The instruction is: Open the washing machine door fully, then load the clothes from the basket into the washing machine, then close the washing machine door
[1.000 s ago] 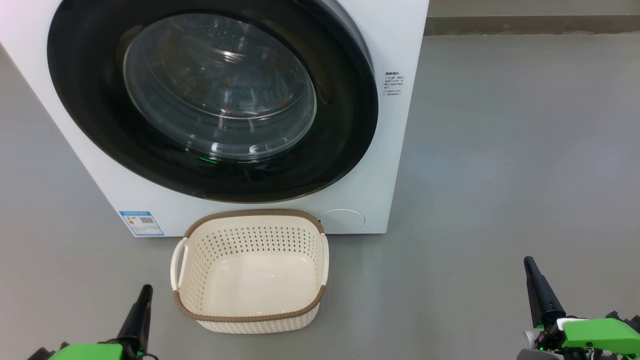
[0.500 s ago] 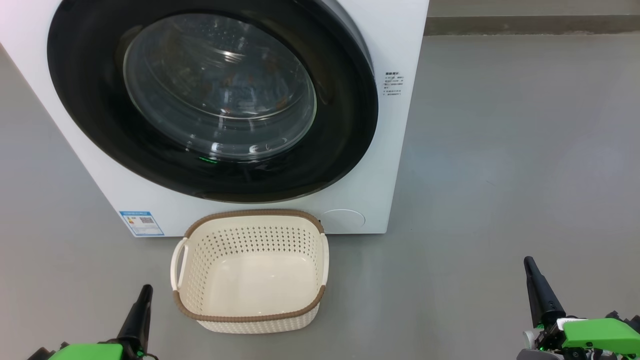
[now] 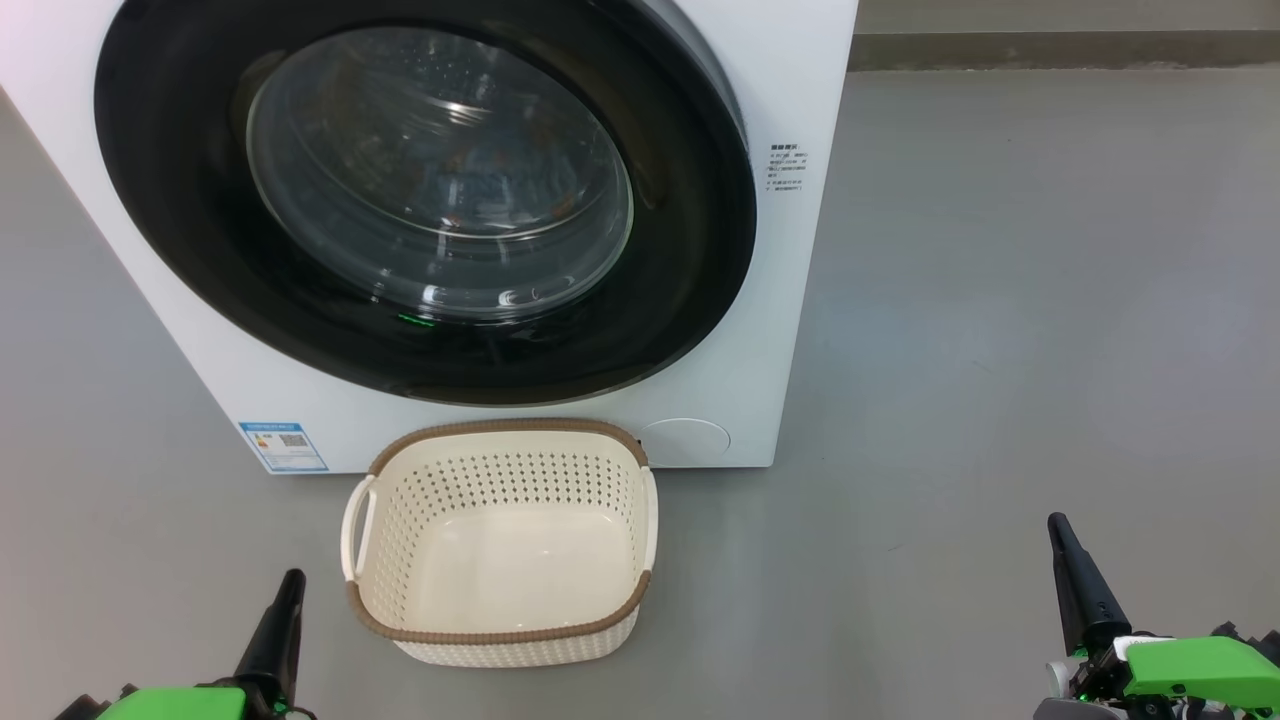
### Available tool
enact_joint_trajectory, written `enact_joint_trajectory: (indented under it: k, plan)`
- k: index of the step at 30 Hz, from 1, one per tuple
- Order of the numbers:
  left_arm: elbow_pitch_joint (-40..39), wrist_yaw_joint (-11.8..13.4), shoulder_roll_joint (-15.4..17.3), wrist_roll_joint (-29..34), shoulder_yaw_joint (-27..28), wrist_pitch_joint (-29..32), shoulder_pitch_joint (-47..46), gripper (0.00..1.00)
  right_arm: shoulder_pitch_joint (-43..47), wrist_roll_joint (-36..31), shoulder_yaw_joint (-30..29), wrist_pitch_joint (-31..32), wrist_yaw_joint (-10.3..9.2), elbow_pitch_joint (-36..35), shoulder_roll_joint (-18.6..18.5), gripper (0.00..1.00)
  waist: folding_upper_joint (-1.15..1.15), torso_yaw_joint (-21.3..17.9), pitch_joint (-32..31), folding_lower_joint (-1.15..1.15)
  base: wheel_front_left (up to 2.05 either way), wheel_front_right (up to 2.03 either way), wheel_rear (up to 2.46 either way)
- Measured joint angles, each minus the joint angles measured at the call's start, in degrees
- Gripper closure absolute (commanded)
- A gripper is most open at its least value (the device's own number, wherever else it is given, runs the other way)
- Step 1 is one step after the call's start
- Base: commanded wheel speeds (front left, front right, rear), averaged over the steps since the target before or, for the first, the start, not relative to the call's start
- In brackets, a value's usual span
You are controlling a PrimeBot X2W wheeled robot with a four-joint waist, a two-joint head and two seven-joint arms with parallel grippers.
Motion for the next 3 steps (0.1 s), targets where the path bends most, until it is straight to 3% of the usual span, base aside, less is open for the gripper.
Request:
enact_joint_trajectory:
  k: [3]
  plan:
    - [0.0, 0.0, 0.0, 0.0, 0.0, 0.0, 0.0, 1.0, 0.0, 0.0, 0.0, 0.0, 0.0, 0.0, 0.0, 1.0, 0.0, 0.0, 0.0, 0.0, 0.0, 0.0, 0.0]
